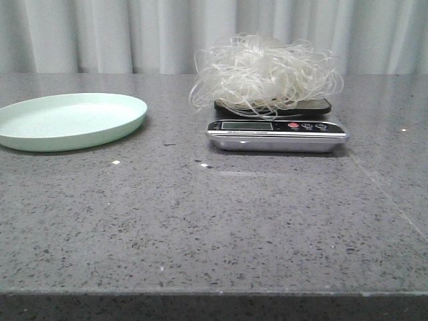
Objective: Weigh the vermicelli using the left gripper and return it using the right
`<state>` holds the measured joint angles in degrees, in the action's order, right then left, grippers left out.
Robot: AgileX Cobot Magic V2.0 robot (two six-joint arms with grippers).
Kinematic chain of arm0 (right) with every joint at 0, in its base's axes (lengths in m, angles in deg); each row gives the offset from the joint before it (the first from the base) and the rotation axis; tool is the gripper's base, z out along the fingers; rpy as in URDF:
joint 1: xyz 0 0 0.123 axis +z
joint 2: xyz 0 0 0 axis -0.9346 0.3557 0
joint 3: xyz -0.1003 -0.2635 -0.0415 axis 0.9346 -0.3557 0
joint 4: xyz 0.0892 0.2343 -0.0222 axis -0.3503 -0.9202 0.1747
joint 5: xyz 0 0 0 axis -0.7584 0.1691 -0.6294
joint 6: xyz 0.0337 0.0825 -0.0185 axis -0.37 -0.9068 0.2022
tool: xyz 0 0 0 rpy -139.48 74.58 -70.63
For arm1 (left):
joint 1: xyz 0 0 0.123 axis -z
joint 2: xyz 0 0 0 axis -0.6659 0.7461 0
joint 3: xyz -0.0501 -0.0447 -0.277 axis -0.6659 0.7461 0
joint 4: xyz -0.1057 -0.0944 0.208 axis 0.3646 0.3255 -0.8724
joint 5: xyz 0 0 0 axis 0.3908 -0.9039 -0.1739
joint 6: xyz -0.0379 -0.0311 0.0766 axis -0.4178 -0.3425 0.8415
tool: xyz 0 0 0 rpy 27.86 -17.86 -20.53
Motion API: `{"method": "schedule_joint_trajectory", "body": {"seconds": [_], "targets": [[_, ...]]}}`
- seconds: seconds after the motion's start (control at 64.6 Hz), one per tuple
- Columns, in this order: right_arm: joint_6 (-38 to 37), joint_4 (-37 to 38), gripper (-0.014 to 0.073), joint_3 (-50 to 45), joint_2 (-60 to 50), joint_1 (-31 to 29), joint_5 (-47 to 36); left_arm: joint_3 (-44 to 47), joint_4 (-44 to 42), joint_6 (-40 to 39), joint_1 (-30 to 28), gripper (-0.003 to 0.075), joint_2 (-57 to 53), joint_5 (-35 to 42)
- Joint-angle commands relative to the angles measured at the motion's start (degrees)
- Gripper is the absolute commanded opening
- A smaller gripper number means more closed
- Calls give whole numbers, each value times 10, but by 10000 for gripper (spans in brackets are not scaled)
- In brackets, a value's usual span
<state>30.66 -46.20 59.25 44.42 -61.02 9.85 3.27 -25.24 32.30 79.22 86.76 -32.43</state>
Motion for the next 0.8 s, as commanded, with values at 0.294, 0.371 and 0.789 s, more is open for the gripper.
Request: {"method": "schedule_joint_trajectory", "body": {"seconds": [0.294,0.371,0.789], "targets": [[2,31,596,280,309,160,-12,-12,1,-6,0,132,7,45],[2,53,596,332,368,178,10,-12,1,-6,0,132,7,46],[2,60,596,597,639,190,223,-12,1,-6,0,132,7,46]]}}
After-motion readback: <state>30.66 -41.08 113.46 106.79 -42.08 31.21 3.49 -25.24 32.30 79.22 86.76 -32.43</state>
